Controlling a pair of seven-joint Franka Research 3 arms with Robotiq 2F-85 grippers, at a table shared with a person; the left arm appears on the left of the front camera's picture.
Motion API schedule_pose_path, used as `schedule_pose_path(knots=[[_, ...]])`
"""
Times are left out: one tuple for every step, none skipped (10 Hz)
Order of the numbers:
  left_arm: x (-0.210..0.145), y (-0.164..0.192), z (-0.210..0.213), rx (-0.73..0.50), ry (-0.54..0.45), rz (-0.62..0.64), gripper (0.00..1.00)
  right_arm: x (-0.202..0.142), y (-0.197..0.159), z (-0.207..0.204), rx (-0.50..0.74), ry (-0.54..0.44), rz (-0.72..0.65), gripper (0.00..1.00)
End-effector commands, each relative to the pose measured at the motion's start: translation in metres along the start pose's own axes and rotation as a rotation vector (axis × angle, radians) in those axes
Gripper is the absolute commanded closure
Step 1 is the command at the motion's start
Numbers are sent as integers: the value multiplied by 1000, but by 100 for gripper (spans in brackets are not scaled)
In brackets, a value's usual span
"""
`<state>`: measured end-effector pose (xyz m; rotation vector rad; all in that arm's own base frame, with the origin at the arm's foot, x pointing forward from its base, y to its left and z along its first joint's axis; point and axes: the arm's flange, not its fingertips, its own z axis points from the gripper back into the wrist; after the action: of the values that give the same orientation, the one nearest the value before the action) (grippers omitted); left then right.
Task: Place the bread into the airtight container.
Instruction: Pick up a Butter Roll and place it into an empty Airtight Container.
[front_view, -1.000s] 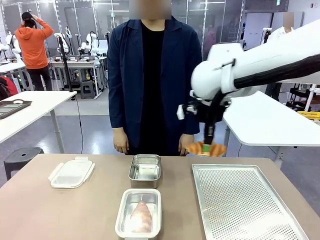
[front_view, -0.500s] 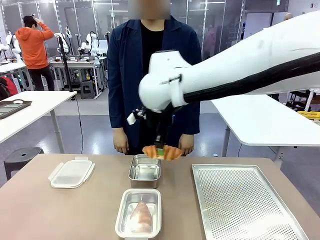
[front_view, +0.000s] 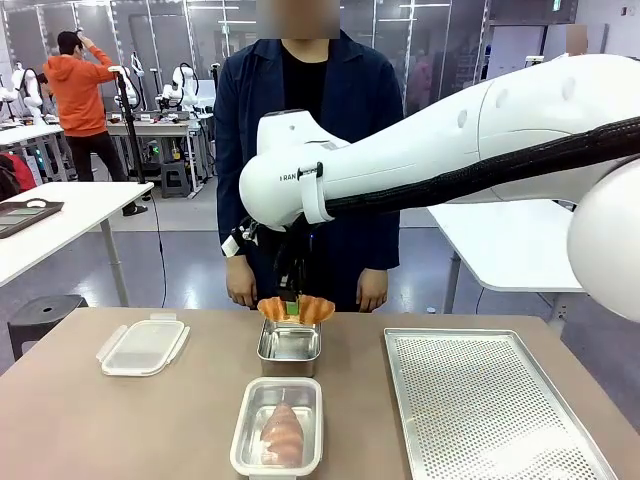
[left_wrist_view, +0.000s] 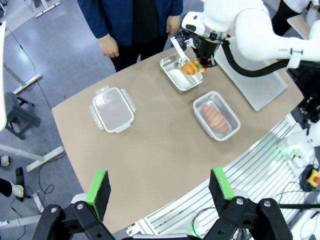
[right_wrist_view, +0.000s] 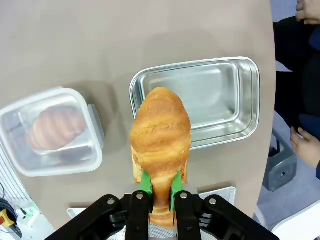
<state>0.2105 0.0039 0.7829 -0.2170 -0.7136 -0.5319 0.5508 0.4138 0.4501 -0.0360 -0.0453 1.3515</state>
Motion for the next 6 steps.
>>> schedule_pose_path(knots=[[1, -1, 0, -21, -4, -17, 0, -4, 4, -3, -1, 9, -1, 100], [1, -1, 0, -21, -4, -17, 0, -4, 4, -3, -1, 9, -1, 100], [1, -1, 0, -21, -4, -17, 0, -4, 4, -3, -1, 9, -1, 100], [1, -1, 0, -21, -4, -17, 0, -4, 4, -3, -1, 9, -1, 100], [1, -1, 0, -21, -4, -17, 0, -4, 4, -3, -1, 9, -1, 100], [1, -1, 0, -21, -4, -17, 0, 0, 0, -1, 2, 2, 0, 83]])
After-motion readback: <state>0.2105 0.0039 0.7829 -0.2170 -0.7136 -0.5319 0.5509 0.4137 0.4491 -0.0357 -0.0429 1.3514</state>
